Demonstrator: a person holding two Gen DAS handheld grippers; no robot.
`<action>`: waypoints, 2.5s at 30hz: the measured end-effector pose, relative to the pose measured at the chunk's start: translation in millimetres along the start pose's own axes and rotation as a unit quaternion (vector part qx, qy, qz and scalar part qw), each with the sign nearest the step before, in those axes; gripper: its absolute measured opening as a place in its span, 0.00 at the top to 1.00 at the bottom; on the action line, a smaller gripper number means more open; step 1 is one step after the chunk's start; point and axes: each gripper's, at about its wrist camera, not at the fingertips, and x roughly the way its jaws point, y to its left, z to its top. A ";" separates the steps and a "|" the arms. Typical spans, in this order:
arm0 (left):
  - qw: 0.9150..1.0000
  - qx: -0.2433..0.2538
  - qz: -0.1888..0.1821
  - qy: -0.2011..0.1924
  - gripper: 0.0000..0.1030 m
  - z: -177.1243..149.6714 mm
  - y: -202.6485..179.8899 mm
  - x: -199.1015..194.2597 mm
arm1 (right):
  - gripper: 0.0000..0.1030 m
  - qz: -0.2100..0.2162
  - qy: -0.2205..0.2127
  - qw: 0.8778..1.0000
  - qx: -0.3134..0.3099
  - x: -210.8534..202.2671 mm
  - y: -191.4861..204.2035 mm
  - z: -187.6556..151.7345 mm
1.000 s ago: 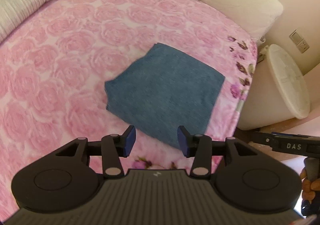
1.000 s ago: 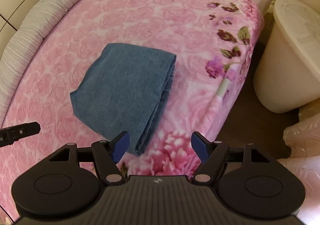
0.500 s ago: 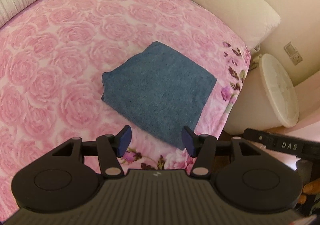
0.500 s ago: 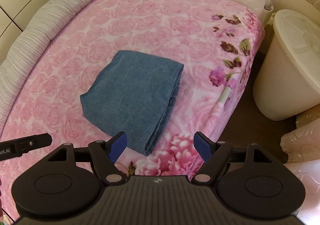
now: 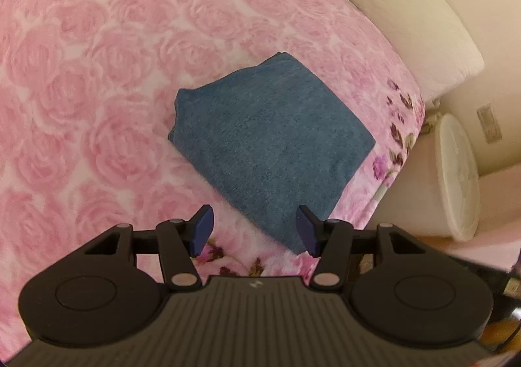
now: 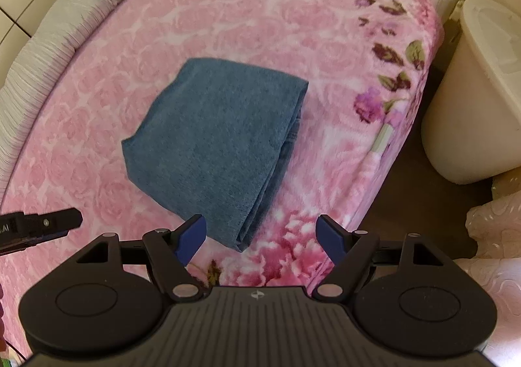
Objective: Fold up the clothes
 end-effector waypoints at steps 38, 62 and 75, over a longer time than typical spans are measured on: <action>0.866 -0.437 -0.218 -0.109 0.49 -26.2 131.9 189.6 | 0.35 0.303 -0.010 0.927 0.219 213.7 -88.2 49.2; 0.858 -0.418 -0.256 -0.153 0.73 -14.9 130.3 195.0 | 0.68 0.342 -0.028 0.905 0.250 224.1 -81.7 66.4; 0.823 -0.423 -0.279 -0.259 0.77 -23.6 104.0 55.5 | 0.72 0.419 -0.033 0.898 0.134 124.4 -26.8 105.2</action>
